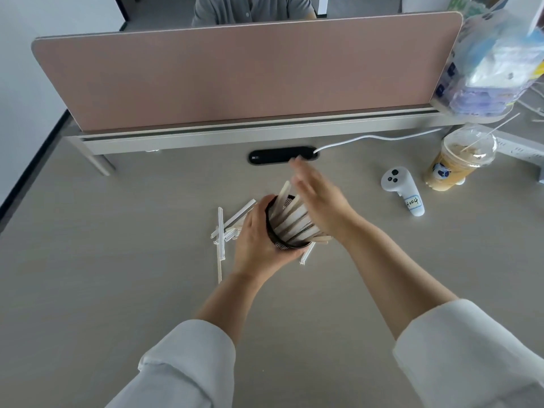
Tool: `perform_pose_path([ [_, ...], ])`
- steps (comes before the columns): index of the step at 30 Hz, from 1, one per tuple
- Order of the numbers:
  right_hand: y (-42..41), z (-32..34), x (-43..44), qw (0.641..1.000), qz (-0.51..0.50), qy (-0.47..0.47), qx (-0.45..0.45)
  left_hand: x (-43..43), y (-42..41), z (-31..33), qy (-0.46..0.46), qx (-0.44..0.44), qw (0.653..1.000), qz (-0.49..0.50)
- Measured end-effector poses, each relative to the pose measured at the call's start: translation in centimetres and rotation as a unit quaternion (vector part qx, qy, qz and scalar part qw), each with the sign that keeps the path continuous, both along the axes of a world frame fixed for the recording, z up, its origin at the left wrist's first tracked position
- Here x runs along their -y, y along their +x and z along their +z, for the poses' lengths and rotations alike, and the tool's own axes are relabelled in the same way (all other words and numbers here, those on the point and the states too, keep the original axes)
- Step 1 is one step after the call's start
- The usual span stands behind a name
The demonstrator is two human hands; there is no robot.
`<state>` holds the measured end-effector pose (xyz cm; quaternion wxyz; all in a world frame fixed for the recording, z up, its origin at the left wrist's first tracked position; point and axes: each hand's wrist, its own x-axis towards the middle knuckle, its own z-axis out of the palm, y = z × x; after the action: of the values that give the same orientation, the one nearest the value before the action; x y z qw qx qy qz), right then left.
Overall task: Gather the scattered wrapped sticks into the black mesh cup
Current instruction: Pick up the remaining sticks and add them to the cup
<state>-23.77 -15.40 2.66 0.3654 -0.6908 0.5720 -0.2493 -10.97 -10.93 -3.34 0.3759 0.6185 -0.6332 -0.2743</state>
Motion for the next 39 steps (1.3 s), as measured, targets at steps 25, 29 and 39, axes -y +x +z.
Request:
perform_pose_path([
  [25,-2.4,-8.9,2.5,0.956,-0.167,0.201,-0.131,0.7,4.2,-1.1,-0.01,-0.086,0.979,0.183],
  [29,-2.3,-11.9,1.7,0.935,-0.177,0.234,-0.199,0.8,4.9,-1.6,-0.013,-0.087,0.981,0.175],
  [39,-0.6,-13.0,4.1,0.916,-0.204,0.263,-0.223,3.0,6.5,-2.1,-0.008,-0.096,0.976,0.194],
])
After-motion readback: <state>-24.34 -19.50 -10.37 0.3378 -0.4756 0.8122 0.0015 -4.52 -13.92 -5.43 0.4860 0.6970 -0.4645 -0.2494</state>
